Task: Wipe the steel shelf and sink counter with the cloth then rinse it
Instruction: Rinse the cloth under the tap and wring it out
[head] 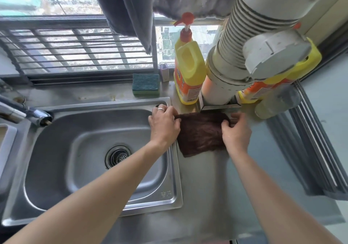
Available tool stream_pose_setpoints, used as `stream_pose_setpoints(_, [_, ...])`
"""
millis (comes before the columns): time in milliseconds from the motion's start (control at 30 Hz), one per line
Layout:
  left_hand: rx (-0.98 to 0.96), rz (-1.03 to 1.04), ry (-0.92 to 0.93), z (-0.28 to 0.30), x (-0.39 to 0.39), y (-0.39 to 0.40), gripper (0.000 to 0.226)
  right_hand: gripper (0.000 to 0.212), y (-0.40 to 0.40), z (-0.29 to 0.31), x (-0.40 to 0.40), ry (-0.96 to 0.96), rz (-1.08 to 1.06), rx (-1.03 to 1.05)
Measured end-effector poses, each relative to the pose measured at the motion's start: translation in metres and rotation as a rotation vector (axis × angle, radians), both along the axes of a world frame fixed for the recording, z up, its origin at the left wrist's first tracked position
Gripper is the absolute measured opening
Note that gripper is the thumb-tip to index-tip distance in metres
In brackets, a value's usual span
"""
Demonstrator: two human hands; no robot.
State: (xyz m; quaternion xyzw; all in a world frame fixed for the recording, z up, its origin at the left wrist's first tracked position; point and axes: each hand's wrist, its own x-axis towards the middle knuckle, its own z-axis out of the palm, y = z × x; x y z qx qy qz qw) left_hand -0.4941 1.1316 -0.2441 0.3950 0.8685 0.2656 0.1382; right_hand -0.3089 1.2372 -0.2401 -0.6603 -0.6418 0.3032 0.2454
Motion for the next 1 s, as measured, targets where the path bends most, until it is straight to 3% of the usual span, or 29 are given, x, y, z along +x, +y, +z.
stream_pose_setpoints(133, [0.062,0.044,-0.074,0.000,0.002,0.002,0.012,0.031,0.001,0.001,-0.005,-0.079,0.040,0.032])
stream_pose_setpoints(267, [0.226,-0.119,-0.358,0.007,0.007,0.002,0.008,0.050,0.009,0.002,-0.011,-0.040,0.138,-0.248])
stream_pose_setpoints(333, [0.250,-0.165,-0.438,0.010,0.011,0.000,0.008,0.044,0.010,0.003,-0.014,-0.059,0.225,-0.296])
stream_pose_setpoints(500, [0.298,-0.077,-0.513,0.007,0.014,-0.002,0.005,0.023,0.005,0.009,-0.010,0.026,0.221,-0.130])
stream_pose_setpoints(633, [0.257,0.012,-0.523,0.008,0.011,0.002,0.011,0.030,0.001,0.009,-0.009,0.040,0.239,-0.034])
stream_pose_setpoints(700, [0.204,0.004,-0.424,0.006,0.012,0.001,0.027,0.037,-0.003,0.007,-0.010,-0.055,0.160,0.078])
stream_pose_setpoints(800, [0.111,-0.059,-0.010,0.006,0.012,-0.007,0.047,0.029,-0.010,0.004,-0.008,-0.189,0.117,0.351])
stream_pose_setpoints(900, [0.076,-0.284,0.235,0.005,0.015,-0.017,0.043,0.019,-0.023,-0.006,-0.006,-0.227,0.469,0.522])
stream_pose_setpoints(1000, [-0.063,-0.433,0.298,-0.008,0.019,-0.025,0.043,0.030,-0.039,-0.024,-0.003,-0.365,0.701,0.457])
